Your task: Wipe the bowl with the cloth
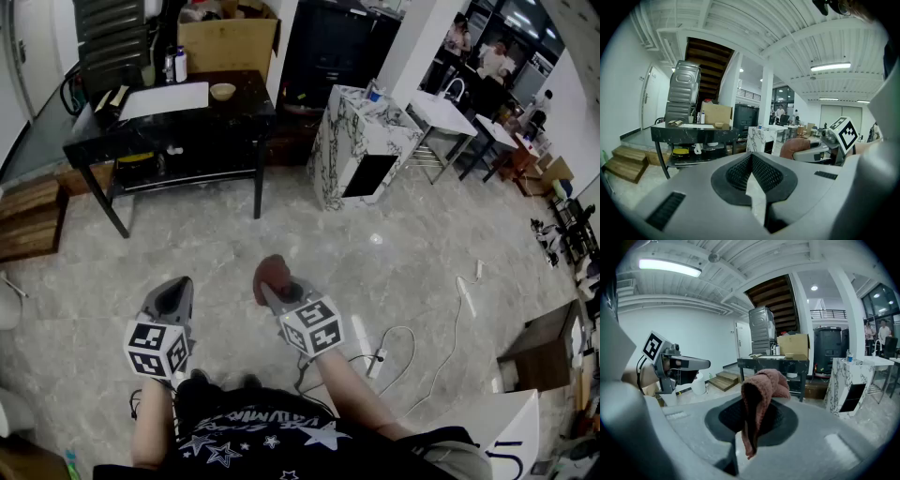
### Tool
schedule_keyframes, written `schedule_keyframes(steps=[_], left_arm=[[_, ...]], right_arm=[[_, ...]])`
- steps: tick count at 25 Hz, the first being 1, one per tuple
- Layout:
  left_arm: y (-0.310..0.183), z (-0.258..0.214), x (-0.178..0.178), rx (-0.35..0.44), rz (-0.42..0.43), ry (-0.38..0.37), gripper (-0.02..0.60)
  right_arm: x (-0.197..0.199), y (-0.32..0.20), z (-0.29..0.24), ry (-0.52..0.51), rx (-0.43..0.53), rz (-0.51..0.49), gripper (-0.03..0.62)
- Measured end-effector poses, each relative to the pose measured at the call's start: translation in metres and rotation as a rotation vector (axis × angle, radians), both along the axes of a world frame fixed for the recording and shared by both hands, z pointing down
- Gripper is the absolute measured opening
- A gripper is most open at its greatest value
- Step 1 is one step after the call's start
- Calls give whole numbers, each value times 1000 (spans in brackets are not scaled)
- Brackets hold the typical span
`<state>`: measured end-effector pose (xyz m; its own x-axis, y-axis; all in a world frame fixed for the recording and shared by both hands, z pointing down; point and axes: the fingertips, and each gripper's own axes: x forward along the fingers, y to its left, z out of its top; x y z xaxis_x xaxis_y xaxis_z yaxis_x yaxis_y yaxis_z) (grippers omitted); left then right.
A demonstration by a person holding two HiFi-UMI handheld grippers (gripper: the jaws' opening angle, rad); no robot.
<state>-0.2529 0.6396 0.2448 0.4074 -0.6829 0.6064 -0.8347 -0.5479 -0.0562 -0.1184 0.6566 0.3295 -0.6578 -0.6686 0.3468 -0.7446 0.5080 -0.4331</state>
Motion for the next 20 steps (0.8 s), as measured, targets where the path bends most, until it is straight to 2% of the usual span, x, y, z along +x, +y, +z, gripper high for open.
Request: schedule_keyframes(steps=[14,20], left_arm=[[19,-6,-5,11,2,-16,9],[27,1,-11,-7,-28,2,9]], right_arm=[[-13,19,-7,-11,19,-20,49],[-11,27,-7,-65,38,-20,49]])
